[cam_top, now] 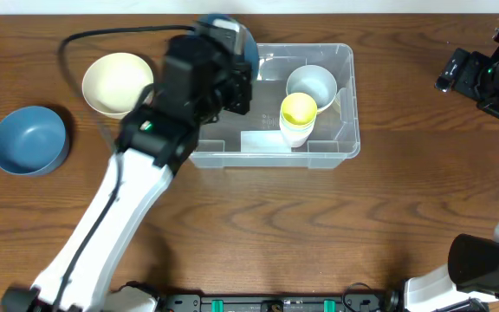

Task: Pack container
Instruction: 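Carry the light blue bowl into the container and release it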

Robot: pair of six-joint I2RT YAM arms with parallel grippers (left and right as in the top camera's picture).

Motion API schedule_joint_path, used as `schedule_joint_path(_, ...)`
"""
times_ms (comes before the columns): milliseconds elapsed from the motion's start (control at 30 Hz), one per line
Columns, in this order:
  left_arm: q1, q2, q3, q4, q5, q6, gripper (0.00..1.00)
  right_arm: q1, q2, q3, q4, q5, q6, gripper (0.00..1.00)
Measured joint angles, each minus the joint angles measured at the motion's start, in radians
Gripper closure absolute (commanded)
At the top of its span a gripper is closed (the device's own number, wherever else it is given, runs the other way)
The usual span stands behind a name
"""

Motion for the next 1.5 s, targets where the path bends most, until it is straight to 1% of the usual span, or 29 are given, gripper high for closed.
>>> schedule_joint_path(233,-0.006,0.144,0.000,-0.046,0.000,0.000,0.94,0.000,0.000,0.000,0.000,0.000,0.000,0.01)
schedule_joint_path(500,-0.044,0.234,0.000,-0.072,0.000,0.008,0.94,0.000,0.000,0.000,0.000,0.000,0.000,0.01)
schedule_joint_path(833,-0.052,0.354,0.000,-0.100,-0.016,0.013,0.94,0.000,0.000,0.000,0.000,0.000,0.000,0.01)
schedule_joint_path(867,-0.053,0.357,0.000,-0.100,-0.016,0.015,0.91,0.000,0.000,0.000,0.000,0.000,0.000,0.01)
schedule_joint_path(967,-0.053,0.357,0.000,-0.097,-0.021,0.027,0.72,0.000,0.000,0.000,0.000,0.000,0.000,0.01)
schedule_joint_path(1033,-0.052,0.357,0.000,-0.090,-0.031,0.031,0.61,0.000,0.000,0.000,0.000,0.000,0.000,0.01)
schedule_joint_path(1267,-0.051,0.357,0.000,-0.059,-0.039,0.034,0.53,0.000,0.000,0.000,0.000,0.000,0.000,0.01)
schedule_joint_path(1400,-0.049,0.345,0.000,-0.060,-0.039,0.034,0.51,0.000,0.000,0.000,0.000,0.000,0.000,0.01)
schedule_joint_path(1500,-0.036,0.298,0.000,-0.061,-0.038,0.034,0.49,0.000,0.000,0.000,0.000,0.000,0.000,0.01)
